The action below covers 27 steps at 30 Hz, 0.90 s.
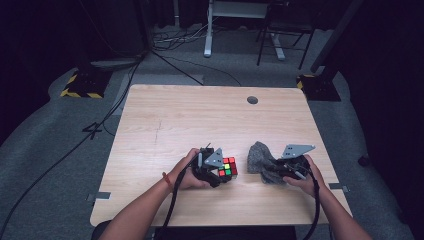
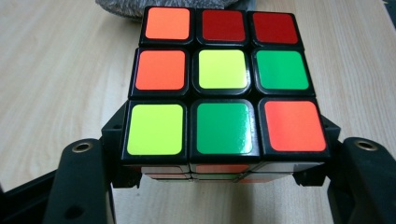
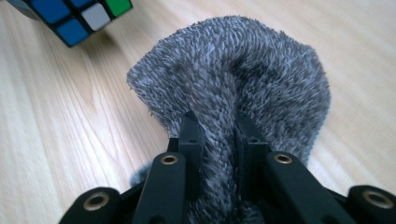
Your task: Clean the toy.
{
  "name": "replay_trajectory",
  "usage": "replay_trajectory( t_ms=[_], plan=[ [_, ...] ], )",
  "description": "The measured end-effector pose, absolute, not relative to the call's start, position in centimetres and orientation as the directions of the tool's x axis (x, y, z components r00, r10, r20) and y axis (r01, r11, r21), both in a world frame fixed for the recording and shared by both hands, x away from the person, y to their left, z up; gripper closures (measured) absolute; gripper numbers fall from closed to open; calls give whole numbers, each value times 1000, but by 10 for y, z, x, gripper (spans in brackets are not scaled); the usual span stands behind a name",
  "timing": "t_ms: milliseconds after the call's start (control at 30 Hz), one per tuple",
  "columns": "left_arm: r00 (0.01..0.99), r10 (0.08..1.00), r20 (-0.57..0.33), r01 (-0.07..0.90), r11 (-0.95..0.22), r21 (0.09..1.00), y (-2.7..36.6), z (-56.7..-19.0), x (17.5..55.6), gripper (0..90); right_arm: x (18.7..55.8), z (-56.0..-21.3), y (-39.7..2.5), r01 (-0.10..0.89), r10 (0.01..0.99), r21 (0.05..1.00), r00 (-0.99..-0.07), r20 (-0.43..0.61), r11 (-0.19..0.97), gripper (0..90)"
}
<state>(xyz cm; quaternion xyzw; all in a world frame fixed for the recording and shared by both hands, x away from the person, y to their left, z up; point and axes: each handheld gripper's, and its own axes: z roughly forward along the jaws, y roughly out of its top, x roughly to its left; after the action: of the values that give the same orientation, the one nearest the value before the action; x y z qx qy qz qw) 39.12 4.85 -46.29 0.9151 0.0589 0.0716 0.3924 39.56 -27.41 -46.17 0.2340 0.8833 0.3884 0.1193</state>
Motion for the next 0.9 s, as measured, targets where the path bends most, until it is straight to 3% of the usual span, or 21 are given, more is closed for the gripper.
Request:
replay_trajectory(
  t_ms=[567,900],
  plan=[
    [987,137,87,23,-650,759,46,-443,383,337,369,-426,-239,185,393,846,-919,-31,500,765],
    [987,128,95,22,-696,718,38,-451,383,337,364,-414,-240,170,384,880,-923,-15,443,765]
  ],
)
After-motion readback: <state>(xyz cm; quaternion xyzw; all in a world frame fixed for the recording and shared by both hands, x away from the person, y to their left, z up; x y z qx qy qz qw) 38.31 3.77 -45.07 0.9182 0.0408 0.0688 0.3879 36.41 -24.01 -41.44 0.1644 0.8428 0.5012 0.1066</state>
